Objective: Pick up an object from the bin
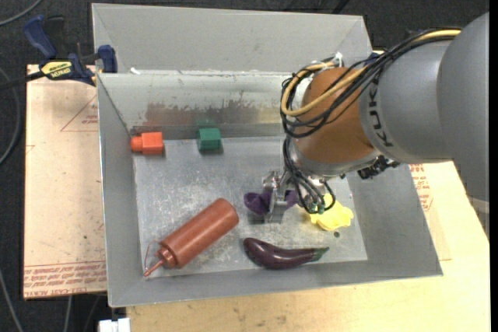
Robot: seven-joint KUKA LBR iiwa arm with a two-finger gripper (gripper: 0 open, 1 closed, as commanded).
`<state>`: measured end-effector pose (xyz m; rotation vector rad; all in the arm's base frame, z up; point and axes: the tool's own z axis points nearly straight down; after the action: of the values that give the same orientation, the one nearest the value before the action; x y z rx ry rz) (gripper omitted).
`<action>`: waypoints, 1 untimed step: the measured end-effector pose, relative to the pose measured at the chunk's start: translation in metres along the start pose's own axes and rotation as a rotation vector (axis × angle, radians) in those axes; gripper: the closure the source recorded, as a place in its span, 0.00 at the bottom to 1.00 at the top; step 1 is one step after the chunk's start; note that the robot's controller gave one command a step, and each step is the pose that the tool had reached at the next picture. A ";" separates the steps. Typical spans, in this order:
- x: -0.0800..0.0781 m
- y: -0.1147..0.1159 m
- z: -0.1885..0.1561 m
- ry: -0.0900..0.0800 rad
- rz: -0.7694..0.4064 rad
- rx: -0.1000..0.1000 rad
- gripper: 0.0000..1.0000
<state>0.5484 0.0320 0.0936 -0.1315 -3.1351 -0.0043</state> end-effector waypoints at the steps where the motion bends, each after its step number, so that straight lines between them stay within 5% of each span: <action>1: -0.001 0.000 -0.025 -0.003 0.000 -0.001 1.00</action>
Offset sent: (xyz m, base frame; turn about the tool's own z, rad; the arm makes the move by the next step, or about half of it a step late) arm 0.0000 0.0000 0.0491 0.0000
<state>0.5494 0.0321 0.1186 -0.1317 -3.1384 -0.0052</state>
